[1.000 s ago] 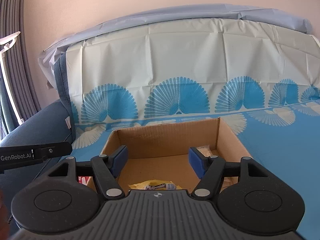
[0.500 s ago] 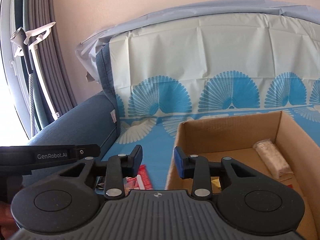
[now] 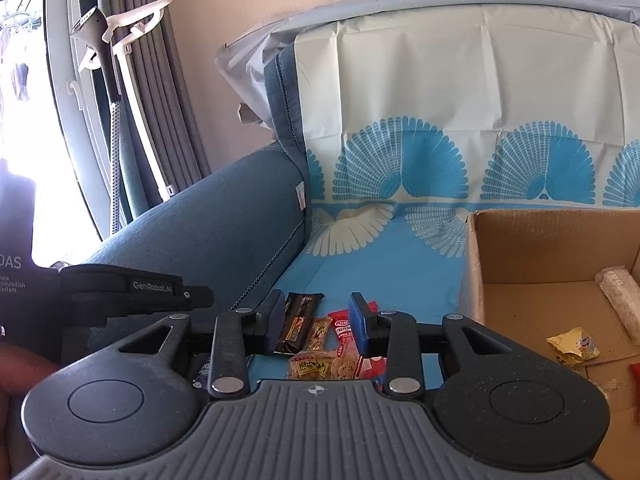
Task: Organize snacks
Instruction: 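Move both tools to the snack pile on the sofa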
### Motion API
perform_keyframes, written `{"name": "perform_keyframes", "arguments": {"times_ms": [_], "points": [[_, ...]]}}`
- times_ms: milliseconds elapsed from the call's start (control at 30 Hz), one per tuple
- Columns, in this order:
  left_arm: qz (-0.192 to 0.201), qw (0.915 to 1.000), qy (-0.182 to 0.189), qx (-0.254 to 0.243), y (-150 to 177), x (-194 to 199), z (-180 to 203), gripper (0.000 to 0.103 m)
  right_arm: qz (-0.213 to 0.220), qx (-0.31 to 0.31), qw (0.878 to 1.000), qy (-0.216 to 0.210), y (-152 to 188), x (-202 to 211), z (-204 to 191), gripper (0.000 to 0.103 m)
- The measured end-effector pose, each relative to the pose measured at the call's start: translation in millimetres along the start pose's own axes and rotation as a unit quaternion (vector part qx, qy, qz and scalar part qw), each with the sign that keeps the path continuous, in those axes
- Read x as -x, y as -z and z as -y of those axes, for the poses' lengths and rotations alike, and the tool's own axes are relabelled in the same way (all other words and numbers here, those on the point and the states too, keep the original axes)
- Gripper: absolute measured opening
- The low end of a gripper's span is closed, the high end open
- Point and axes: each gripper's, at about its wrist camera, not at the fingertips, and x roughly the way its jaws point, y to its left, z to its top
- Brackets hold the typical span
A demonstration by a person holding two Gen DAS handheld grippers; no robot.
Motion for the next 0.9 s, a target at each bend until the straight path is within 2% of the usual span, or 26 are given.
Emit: {"name": "perform_keyframes", "arguments": {"times_ms": [67, 167, 333, 467, 500, 667, 767, 867, 900], "points": [[-0.008, 0.9998, 0.007, 0.017, -1, -2, -11, 0.013, -0.024, -0.004, 1.000, -0.004, 4, -13, 0, 0.037], [-0.011, 0.9996, 0.002, -0.025, 1, -2, -1, 0.015, -0.053, -0.011, 0.999, 0.001, 12, -33, -3, 0.038], [-0.021, 0.9987, -0.011, -0.045, 7, -10, 7, 0.017, -0.092, -0.027, 0.995, 0.016, 26, -65, -7, 0.058], [-0.031, 0.9971, -0.025, -0.064, 12, -20, 16, 0.021, -0.123, -0.024, 0.992, 0.033, 33, -92, -10, 0.079], [-0.034, 0.9964, -0.031, -0.072, 14, -24, 19, 0.022, -0.131, -0.021, 0.990, 0.035, 36, -99, -10, 0.081], [-0.053, 0.9907, -0.058, -0.111, 22, -46, 32, 0.034, -0.156, -0.011, 0.986, 0.051, 43, -125, -11, 0.086], [-0.061, 0.9871, -0.074, -0.129, 22, -61, 38, 0.035, -0.170, -0.009, 0.984, 0.057, 46, -134, -9, 0.086], [-0.072, 0.9859, -0.083, -0.127, 19, -77, 39, 0.035, -0.184, -0.003, 0.981, 0.060, 50, -140, -8, 0.082], [-0.077, 0.9854, -0.085, -0.126, 19, -83, 39, 0.035, -0.186, -0.002, 0.981, 0.060, 51, -141, -7, 0.074]]}}
